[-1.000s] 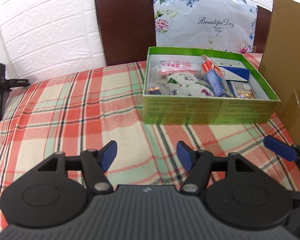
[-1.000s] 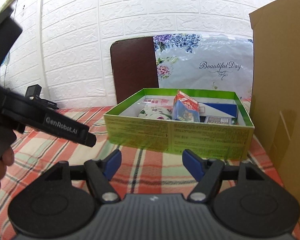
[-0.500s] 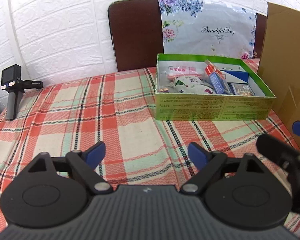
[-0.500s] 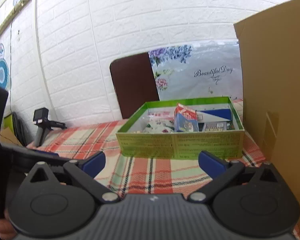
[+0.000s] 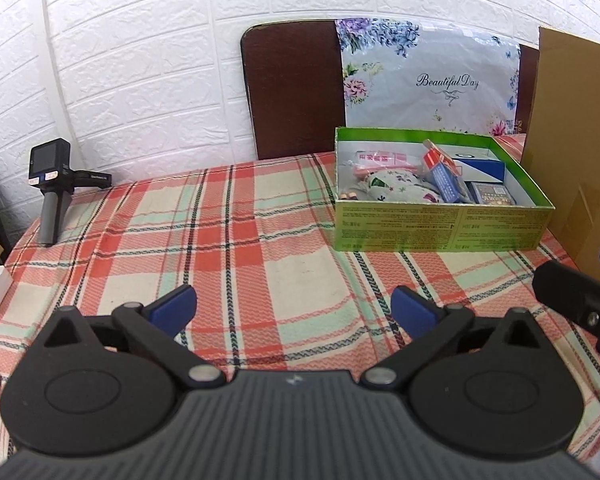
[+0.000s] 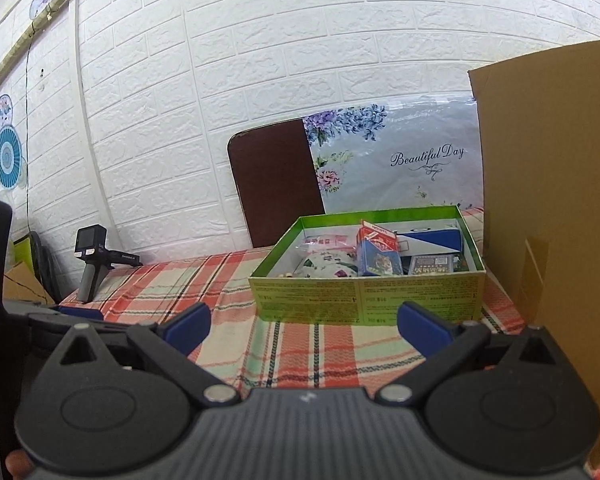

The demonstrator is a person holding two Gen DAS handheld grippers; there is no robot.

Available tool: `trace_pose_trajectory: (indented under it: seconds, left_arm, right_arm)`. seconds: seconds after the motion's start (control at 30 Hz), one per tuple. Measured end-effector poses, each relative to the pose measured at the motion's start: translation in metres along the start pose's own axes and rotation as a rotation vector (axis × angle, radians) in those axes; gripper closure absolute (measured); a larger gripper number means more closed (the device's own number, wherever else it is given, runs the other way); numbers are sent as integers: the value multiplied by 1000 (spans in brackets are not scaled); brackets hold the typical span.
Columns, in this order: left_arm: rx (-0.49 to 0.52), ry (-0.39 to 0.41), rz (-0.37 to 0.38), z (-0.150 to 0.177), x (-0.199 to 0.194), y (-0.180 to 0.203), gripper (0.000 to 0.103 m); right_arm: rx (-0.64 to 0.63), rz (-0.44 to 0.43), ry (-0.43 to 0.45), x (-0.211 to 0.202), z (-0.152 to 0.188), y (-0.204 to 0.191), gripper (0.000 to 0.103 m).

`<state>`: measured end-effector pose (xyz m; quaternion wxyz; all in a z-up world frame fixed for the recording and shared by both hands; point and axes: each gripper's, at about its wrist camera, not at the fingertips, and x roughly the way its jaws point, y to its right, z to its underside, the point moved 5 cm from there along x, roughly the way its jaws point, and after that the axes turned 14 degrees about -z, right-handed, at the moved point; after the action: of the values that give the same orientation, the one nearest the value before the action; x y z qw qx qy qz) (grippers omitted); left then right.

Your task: Organize objects

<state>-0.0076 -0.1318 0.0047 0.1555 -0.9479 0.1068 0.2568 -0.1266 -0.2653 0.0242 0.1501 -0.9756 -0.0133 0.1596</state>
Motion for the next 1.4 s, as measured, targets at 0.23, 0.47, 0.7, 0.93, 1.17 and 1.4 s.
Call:
trace_pose_trajectory:
  seconds: [0.23, 0.47, 0.7, 0.93, 1.17, 1.4]
  left_arm:
    - [1, -18, 8, 4, 0, 0, 0]
    - [3, -20, 6, 4, 0, 1, 0]
    - [38, -24, 1, 5, 0, 7, 0]
    - [40, -43, -15, 6, 3, 9, 0]
    - [47, -82, -59, 10, 13, 8, 0]
    - [59, -135, -62, 17, 21, 12, 0]
  right_arm:
    - [19, 9, -18, 4, 2, 2, 0]
    - [38, 16, -33, 8, 5, 8, 0]
    - [53, 15, -47, 12, 9, 12, 0]
    - [75, 31, -49, 15, 11, 19, 0]
    - [83, 31, -58, 19, 14, 21, 0]
    - [102, 36, -74, 24, 19, 26, 0]
